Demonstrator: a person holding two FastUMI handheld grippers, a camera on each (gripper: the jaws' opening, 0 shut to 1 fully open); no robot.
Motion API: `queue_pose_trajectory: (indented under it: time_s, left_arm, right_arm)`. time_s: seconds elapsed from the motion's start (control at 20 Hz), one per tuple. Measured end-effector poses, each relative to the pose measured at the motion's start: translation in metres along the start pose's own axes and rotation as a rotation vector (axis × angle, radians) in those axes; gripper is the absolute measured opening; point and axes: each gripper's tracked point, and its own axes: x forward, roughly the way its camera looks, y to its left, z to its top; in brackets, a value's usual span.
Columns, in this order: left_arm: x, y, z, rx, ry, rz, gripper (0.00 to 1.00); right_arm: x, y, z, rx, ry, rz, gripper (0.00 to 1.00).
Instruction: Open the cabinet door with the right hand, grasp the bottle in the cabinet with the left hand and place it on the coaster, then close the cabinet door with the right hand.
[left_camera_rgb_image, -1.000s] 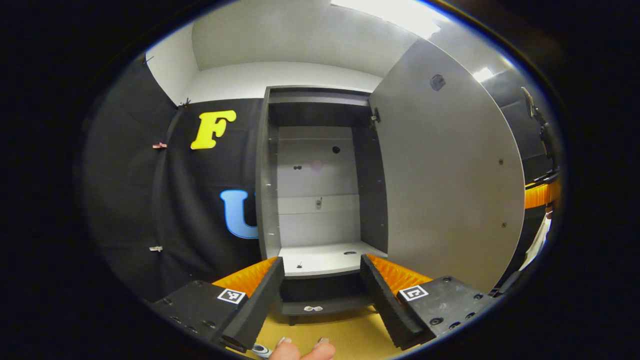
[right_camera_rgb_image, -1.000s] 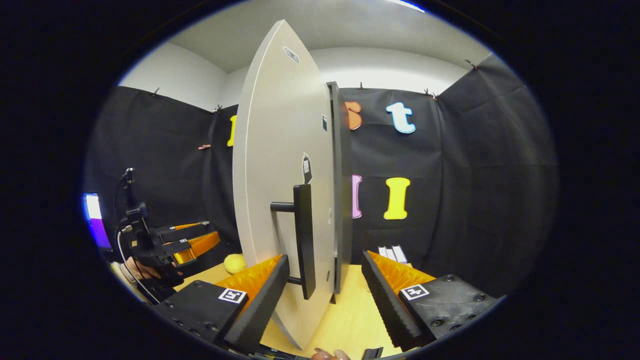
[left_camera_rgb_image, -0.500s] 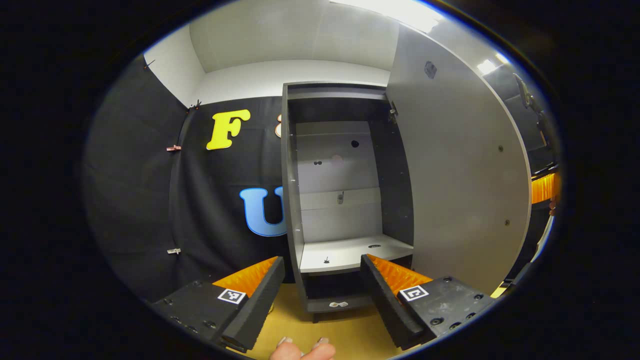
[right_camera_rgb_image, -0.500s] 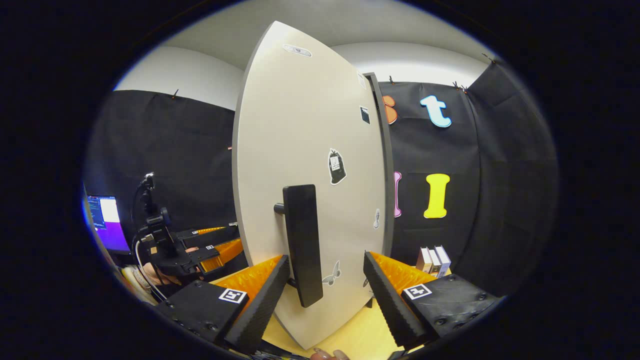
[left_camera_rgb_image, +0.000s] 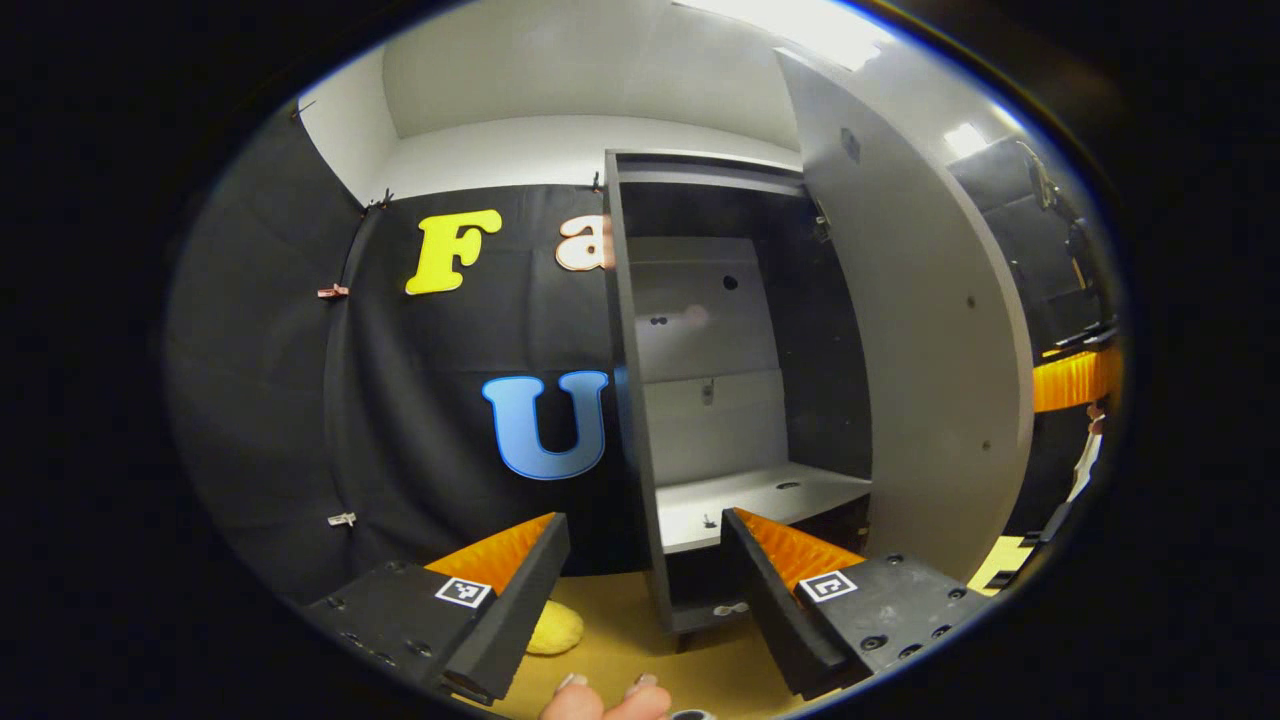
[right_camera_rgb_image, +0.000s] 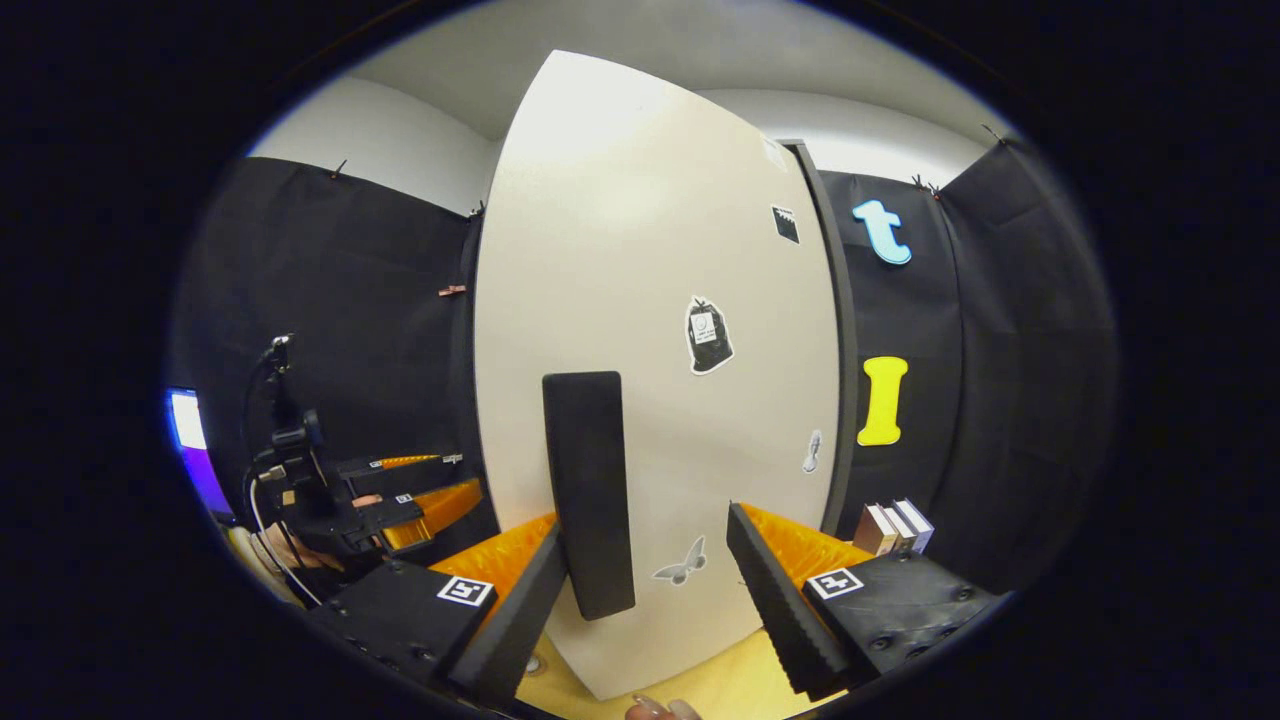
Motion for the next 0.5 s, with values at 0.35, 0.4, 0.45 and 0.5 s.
queue_pose_trajectory:
  time_s: [0.35,0.4,0.45,0.5]
  left_arm:
    - [0.001,0.047,0.000,-0.014,-0.008,0.008,0.96]
    - [-0.001,0.048,0.001,-0.020,-0.010,0.011,0.96]
    - [-0.003,0.047,0.003,-0.025,-0.010,0.015,0.96]
    - [-0.006,0.046,0.005,-0.029,-0.011,0.022,0.96]
  right_arm:
    - [0.023,0.028,0.003,-0.035,-0.024,-0.014,0.98]
    - [0.019,0.024,0.003,-0.043,-0.020,-0.024,0.98]
    - [0.016,0.023,0.002,-0.043,-0.018,-0.032,0.98]
    - [0.014,0.022,0.002,-0.040,-0.014,-0.035,0.98]
